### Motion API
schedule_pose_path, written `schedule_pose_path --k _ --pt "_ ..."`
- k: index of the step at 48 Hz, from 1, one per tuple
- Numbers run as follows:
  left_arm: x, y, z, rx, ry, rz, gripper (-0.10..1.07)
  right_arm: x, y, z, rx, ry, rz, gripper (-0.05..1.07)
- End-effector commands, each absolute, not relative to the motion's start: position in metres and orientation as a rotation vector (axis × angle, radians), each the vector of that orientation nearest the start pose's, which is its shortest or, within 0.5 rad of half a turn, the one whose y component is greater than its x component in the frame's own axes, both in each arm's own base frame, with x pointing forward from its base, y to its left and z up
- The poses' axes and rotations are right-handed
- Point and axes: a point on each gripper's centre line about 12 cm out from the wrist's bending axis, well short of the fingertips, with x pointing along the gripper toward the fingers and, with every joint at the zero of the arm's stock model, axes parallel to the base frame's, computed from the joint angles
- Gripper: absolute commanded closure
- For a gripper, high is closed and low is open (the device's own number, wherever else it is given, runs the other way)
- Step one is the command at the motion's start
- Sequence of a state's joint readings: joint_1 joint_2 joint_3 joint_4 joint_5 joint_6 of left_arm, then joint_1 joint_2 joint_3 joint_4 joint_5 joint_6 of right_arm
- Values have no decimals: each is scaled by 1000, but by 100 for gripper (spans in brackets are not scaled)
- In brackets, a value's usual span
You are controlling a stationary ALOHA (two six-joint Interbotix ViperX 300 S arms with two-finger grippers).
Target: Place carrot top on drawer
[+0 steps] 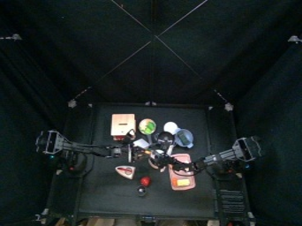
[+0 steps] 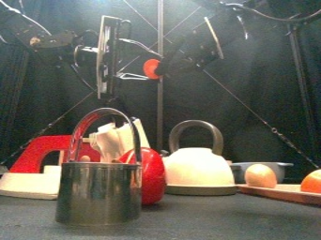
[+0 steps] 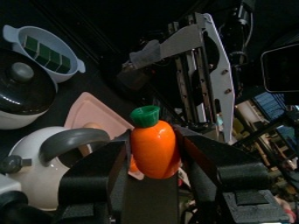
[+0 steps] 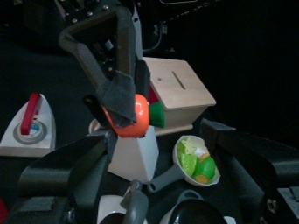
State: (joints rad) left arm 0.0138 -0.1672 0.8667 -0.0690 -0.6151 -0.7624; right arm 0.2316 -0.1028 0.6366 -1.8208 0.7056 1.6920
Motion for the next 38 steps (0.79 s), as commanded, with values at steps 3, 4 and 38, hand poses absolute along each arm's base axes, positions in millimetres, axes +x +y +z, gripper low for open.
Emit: schedule_pose_path --k 3,4,38 --pt "337 11 256 -818 -24 60 34 373 25 272 -331 275 -397 -2" --pt "334 11 258 -816 -31 57 34 371 27 273 -333 269 -395 -2" --pt "269 84 255 -663 254 402 34 351 30 280 -340 228 -447 -2"
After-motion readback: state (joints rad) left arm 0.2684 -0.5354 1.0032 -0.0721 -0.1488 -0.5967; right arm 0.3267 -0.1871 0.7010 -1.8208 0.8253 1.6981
